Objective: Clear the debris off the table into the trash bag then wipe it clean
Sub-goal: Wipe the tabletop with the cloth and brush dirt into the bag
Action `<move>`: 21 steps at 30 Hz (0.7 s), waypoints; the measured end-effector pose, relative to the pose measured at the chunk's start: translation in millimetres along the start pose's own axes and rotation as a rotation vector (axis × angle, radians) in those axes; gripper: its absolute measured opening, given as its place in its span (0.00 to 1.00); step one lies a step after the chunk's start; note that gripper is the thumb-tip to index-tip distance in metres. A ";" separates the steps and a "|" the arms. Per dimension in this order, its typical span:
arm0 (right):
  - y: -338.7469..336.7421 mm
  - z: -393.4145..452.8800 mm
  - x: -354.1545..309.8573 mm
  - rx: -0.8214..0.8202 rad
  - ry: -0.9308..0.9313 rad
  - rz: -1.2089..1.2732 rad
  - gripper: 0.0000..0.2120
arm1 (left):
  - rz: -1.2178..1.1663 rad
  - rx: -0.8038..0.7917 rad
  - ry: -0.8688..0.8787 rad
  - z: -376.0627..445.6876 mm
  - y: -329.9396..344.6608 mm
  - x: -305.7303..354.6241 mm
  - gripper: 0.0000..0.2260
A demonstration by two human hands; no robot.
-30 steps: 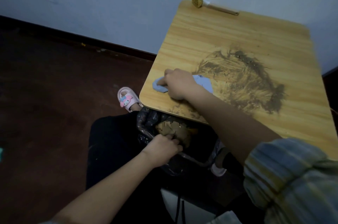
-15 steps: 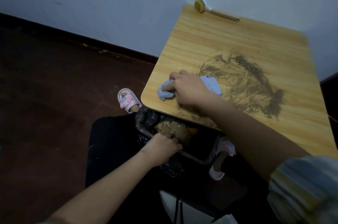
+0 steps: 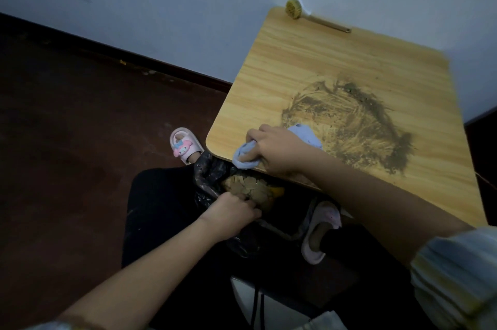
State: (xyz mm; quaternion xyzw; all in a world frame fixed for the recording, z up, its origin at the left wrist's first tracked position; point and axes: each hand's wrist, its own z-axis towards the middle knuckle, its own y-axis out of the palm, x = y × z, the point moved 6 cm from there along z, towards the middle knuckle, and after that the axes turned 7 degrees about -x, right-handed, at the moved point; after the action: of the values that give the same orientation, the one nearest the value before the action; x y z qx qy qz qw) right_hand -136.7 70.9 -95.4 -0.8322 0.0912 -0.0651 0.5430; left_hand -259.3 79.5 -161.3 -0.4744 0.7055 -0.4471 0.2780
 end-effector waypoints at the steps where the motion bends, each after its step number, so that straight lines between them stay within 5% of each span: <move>1: 4.4 -8.2 3.9 -0.008 -0.004 -0.002 0.23 | 0.002 0.003 0.003 0.2 0.0 0.0 0.16; 6: 7.8 -35.2 20.1 -0.037 0.013 0.023 0.20 | 0.011 0.007 0.024 5.7 -0.9 1.2 0.16; 15: -26.2 -14.2 105.2 0.187 0.606 0.210 0.19 | 0.011 0.009 0.054 10.6 -7.1 5.0 0.15; 21: -18.2 12.8 112.2 0.090 0.699 0.245 0.15 | 0.004 0.022 0.071 14.1 -3.9 4.6 0.15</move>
State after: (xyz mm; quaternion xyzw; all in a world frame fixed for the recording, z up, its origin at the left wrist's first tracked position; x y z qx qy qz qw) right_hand -23.2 64.5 -82.8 -0.7178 0.3669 -0.2841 0.5190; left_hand -248.0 69.4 -163.9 -0.4535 0.7110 -0.4711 0.2588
